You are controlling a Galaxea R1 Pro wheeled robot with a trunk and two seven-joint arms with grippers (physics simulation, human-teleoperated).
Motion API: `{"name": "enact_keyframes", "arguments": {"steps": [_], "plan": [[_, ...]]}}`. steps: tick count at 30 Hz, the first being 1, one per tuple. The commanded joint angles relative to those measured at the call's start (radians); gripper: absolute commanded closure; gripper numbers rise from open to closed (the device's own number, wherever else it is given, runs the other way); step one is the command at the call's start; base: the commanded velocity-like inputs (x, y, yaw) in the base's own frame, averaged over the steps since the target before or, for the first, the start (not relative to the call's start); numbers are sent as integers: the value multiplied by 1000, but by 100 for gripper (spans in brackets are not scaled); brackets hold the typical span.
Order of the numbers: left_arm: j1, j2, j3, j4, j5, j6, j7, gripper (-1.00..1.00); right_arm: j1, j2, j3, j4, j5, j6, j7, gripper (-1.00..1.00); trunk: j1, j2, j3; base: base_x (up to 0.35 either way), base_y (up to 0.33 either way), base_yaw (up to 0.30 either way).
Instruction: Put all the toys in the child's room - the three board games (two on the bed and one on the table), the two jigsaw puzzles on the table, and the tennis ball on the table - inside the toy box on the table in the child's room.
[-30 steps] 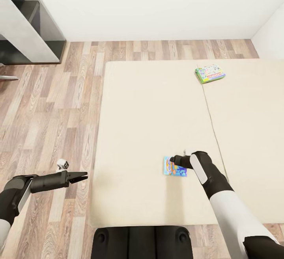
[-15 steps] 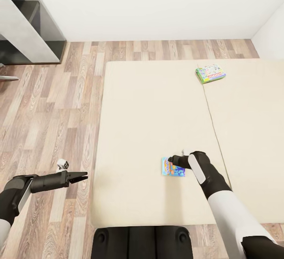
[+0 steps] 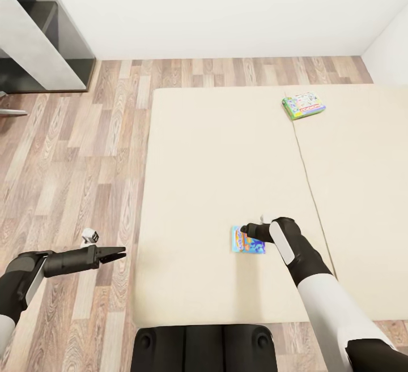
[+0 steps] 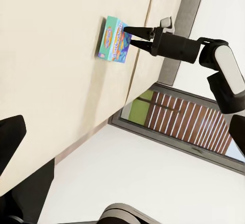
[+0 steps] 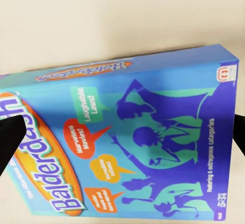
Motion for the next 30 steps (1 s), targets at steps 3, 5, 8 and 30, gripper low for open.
{"name": "enact_keyframes", "arguments": {"steps": [3, 5, 8, 30], "plan": [[0, 0, 0, 0, 0, 11, -4, -100, 0, 0, 2, -1, -11, 2, -10, -100, 0, -1, -1, 0, 31, 0], [0, 0, 0, 0, 0, 11, -4, -100, 0, 0, 2, -1, -11, 2, -10, -100, 0, -1, -1, 0, 10, 0], [0, 0, 0, 0, 0, 11, -4, -100, 0, 0, 2, -1, -11, 2, -10, -100, 0, -1, -1, 0, 4, 0], [0, -1, 0, 0, 0, 11, -4, -100, 0, 0, 2, -1, -11, 2, -10, -100, 0, -1, -1, 0, 37, 0]]}}
